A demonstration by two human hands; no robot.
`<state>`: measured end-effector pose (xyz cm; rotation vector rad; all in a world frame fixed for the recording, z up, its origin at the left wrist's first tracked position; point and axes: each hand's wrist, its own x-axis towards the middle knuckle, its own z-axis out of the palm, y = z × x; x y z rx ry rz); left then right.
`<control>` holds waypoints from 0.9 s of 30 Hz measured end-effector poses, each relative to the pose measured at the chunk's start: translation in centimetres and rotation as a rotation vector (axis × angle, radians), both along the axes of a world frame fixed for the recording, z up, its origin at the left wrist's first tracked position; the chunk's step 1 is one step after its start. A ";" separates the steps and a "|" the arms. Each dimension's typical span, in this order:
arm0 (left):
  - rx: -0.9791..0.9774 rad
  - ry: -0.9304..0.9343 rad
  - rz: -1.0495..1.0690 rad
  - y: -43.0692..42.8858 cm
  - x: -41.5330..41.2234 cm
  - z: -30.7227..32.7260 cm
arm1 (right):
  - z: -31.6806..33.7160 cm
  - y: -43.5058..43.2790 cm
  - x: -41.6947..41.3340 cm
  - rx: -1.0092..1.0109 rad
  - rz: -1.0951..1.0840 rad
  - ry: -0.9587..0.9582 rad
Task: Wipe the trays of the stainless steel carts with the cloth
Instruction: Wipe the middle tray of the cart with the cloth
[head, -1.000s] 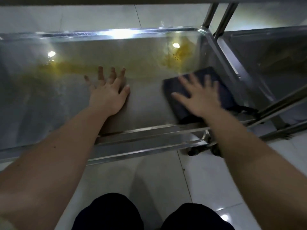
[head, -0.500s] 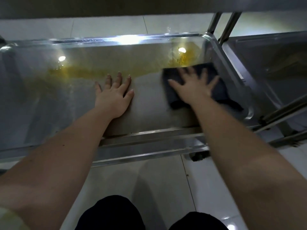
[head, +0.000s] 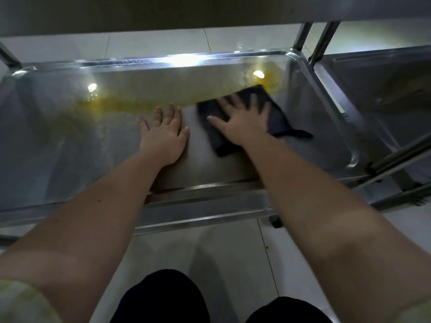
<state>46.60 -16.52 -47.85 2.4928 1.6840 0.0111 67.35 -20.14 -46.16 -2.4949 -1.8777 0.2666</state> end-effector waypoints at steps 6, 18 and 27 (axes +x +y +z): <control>0.009 0.005 0.011 -0.2 0.5 -0.1 | 1.0 -7.1 11.0 -0.066 -0.371 0.026; -0.018 -0.021 -0.015 -0.9 0.0 0.8 | -0.2 -9.3 -2.7 -0.053 -0.039 0.029; 0.007 0.007 0.012 -1.2 0.7 0.6 | 1.2 -13.0 8.3 -0.124 -0.407 -0.013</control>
